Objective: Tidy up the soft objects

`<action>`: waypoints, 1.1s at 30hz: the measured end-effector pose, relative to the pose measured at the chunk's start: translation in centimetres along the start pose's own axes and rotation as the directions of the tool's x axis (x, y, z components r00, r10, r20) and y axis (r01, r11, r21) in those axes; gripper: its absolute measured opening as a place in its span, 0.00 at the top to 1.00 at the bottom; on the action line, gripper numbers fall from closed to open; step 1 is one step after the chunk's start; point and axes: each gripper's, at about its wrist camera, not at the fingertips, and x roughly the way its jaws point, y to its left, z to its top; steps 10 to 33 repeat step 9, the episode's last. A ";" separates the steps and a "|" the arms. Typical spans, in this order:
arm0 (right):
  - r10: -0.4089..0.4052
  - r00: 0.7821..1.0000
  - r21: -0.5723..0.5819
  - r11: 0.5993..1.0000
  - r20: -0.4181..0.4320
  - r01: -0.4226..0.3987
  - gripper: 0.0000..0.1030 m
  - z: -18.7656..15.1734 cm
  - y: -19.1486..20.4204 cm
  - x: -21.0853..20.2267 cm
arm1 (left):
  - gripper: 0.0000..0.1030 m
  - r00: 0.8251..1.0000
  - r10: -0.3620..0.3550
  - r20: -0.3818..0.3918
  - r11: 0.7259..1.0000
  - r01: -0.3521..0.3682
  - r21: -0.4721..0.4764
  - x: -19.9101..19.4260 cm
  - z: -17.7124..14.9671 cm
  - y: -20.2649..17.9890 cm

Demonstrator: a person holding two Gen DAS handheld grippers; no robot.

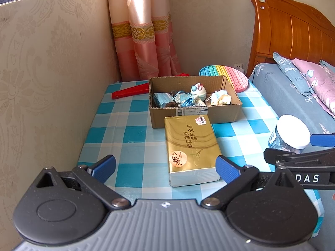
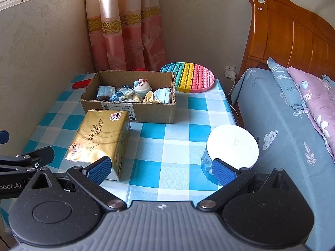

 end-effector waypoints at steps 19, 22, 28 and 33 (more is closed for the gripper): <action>0.000 1.000 0.000 1.000 0.001 0.000 0.00 0.0 -0.1 0.0 | 0.02 1.000 -0.002 -0.003 1.000 0.002 -0.004 0.0 0.0 -0.1; 0.000 1.000 0.000 1.000 0.001 0.000 0.00 0.0 -0.1 0.0 | 0.02 1.000 -0.002 -0.003 1.000 0.002 -0.004 0.0 0.0 -0.1; 0.000 1.000 0.000 1.000 0.001 0.000 0.00 0.0 -0.1 0.0 | 0.02 1.000 -0.002 -0.003 1.000 0.002 -0.004 0.0 0.0 -0.1; 0.000 1.000 0.000 1.000 0.001 0.000 0.00 0.0 -0.1 0.0 | 0.02 1.000 -0.002 -0.003 1.000 0.002 -0.004 0.0 0.0 -0.1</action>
